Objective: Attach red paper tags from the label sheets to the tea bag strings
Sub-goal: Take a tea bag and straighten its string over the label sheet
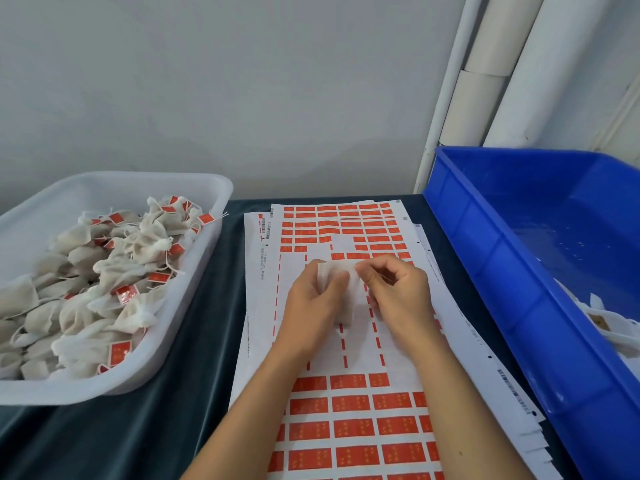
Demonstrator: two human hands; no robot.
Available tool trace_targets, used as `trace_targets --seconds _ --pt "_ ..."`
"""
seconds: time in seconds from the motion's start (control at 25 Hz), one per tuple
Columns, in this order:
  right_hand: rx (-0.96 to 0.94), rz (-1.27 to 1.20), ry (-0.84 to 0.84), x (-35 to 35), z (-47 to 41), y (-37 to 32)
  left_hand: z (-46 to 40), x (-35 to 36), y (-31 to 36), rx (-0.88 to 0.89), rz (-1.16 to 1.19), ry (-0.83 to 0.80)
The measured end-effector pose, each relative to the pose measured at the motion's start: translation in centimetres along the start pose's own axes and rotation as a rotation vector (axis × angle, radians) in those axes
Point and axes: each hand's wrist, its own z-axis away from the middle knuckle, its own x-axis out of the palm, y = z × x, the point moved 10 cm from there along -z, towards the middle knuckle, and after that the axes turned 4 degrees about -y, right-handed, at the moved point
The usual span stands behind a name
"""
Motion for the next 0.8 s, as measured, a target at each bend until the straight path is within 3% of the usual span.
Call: trace_targets --seconds 0.24,0.6,0.68,0.8 --pt "-0.107 0.083 0.118 -1.0 0.1 -1.0 0.1 1.3 0.6 0.065 -0.198 -0.061" --pt "-0.376 0.212 0.552 -6.0 2.3 -4.4 0.6 2.4 0.5 0.093 -0.306 -0.164" --pt "-0.351 0.175 0.559 -6.2 2.4 -4.4 0.7 2.7 0.6 0.099 -0.312 -0.183" --pt "-0.235 0.046 0.404 -5.1 1.3 -3.3 0.7 2.4 0.7 0.097 -0.260 -0.172"
